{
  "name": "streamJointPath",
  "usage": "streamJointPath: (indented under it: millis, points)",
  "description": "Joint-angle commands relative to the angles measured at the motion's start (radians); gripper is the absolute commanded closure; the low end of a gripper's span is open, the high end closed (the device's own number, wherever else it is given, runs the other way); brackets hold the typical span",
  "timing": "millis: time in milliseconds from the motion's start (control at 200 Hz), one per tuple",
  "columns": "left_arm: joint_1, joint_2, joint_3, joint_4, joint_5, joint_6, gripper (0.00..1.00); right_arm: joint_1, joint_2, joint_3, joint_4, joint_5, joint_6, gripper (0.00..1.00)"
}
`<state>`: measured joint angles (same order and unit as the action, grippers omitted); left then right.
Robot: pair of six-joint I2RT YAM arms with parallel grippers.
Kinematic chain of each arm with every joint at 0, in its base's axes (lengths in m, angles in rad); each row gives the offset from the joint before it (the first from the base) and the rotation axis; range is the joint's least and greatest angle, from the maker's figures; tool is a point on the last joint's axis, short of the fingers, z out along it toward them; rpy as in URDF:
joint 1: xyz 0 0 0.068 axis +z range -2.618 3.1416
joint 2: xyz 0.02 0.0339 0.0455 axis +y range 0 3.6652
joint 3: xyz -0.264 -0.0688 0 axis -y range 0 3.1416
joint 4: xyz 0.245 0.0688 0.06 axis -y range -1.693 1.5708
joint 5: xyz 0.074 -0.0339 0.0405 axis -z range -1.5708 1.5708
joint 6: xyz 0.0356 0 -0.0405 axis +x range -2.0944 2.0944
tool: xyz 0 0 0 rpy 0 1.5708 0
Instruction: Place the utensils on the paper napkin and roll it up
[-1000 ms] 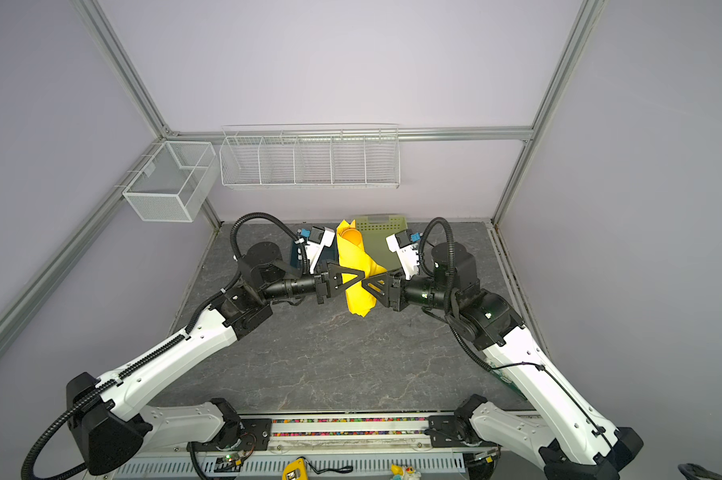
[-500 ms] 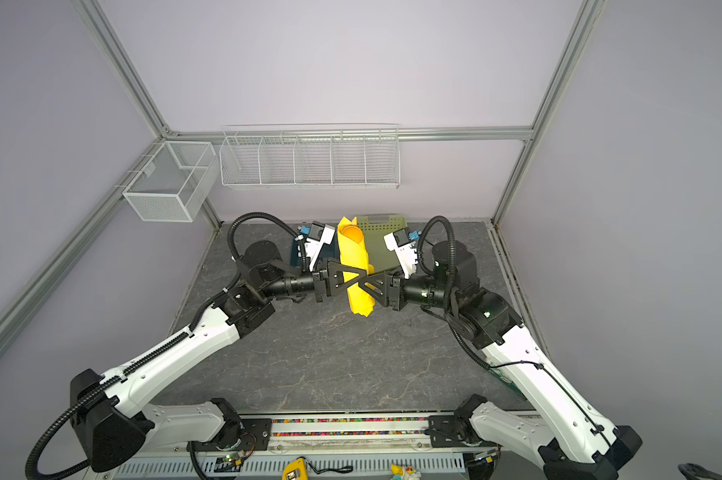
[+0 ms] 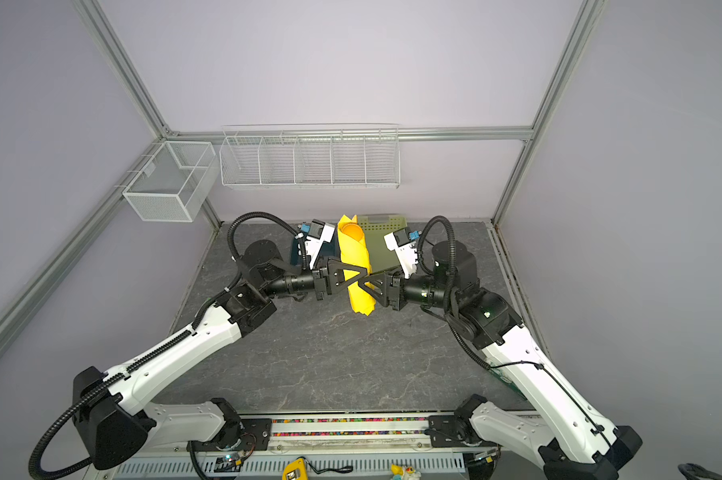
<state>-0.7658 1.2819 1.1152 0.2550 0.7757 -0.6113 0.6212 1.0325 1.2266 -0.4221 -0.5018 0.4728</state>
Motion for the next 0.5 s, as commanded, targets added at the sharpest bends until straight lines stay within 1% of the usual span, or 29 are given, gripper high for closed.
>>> streamJointPath:
  millis: [0,85,165,495]
  points:
    - [-0.002,0.001,0.035,0.082,0.038,-0.019,1.0,-0.003,0.0,0.007,-0.028,0.035,-0.019,0.57]
    - [-0.003,0.002,0.036,0.081,0.037,-0.02,1.0,-0.004,-0.003,0.013,-0.039,0.049,-0.025,0.56]
    - [-0.003,0.003,0.038,0.082,0.039,-0.022,1.0,-0.004,0.0,0.014,-0.03,0.029,-0.019,0.56]
    - [-0.003,0.012,0.046,0.106,0.04,-0.04,1.0,-0.002,0.019,-0.009,0.108,-0.151,0.047,0.57]
